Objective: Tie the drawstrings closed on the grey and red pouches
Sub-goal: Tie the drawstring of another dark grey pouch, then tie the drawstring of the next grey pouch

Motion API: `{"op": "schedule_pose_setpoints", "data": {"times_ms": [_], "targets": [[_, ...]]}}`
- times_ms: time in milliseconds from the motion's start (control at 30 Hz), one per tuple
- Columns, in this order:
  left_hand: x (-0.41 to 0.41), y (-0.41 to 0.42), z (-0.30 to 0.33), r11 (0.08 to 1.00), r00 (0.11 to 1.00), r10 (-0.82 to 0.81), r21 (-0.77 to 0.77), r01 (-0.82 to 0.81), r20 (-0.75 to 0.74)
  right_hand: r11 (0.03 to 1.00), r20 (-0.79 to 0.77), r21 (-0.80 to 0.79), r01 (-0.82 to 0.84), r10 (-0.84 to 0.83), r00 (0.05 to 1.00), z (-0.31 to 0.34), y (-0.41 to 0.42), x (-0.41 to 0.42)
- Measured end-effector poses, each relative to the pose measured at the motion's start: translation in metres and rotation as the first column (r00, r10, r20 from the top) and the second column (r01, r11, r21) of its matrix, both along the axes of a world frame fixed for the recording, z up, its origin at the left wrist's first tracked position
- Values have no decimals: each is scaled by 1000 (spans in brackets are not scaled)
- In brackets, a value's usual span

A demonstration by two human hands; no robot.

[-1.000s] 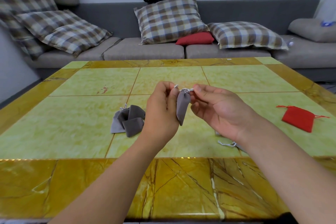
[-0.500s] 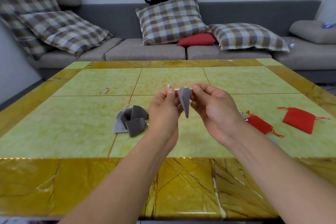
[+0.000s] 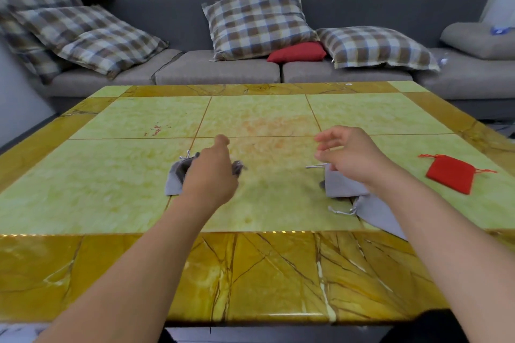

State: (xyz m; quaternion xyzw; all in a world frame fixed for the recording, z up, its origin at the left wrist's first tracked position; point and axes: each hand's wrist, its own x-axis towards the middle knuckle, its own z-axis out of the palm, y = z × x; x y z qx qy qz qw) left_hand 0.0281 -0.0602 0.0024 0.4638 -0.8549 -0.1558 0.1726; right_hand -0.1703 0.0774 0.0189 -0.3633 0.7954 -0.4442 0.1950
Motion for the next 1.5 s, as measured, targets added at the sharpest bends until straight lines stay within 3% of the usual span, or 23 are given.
{"op": "schedule_pose_setpoints", "data": {"times_ms": [33,100,167,233,300,367,433,500,633,733,833,900,933,1000,1033,1100,1200,1267,1333,1400,1433,1500], "targets": [[4,-4,-2,998,993,58,-27,-56,98,995,-159,104,2,14,987,-3,5,-9],[8,-10,-3,990,976,136,14,-141,170,968,-275,250,-3,75,959,-7,13,-23],[8,-10,-1,987,960,149,15,-157,239,942,-280,337,-9,110,954,-5,18,-25],[5,-7,0,987,924,161,-85,-140,347,900,-278,432,-53,189,942,0,20,-20],[1,2,2,978,921,152,-190,-88,358,793,-235,596,-123,319,918,2,18,-9],[-5,9,1,980,970,-7,-193,56,244,708,-224,693,-135,390,893,-2,15,-2],[-9,18,-1,957,959,-254,-112,268,128,750,-304,659,-63,342,889,-3,11,-4],[-12,26,-4,898,893,-437,9,439,105,775,-403,631,28,297,866,-6,7,-9],[-16,27,-16,826,816,-563,135,547,136,684,-373,729,31,358,856,-17,5,-15],[-18,25,-19,820,811,-572,133,557,124,747,-469,659,93,311,827,-22,5,-16],[-23,28,-22,844,844,-531,137,518,78,866,-545,485,124,188,817,-26,1,-18],[-28,32,-20,883,910,-412,223,413,-50,943,-441,327,70,87,893,-24,-4,-16],[-31,35,-17,863,932,-325,352,362,-163,968,-341,251,22,67,938,-21,-5,-13],[-38,39,-10,661,919,-104,664,350,-381,982,-160,164,-98,125,979,-16,-7,-6],[-41,40,-7,550,899,-14,748,372,-437,975,-90,152,-159,174,981,-16,-8,-3],[-46,41,-11,452,864,76,790,414,-497,952,33,143,-271,269,962,-18,-7,2],[-50,41,-21,489,813,208,777,396,-544,923,178,118,-366,343,922,-20,-4,3],[-50,35,-22,535,794,236,757,375,-560,940,204,61,-335,317,926,-16,-5,0],[-46,27,-17,580,801,207,730,361,-561,981,0,-3,-193,193,981,-13,-5,-8],[-41,20,-13,638,818,168,694,335,-550,998,-326,-14,-62,54,944,-8,0,-18],[-39,18,-11,671,824,160,673,313,-543,999,-463,29,-39,48,885,-6,2,-21],[-35,16,-10,715,811,172,637,287,-559,975,-519,222,-23,138,843,1,9,-16]]}}
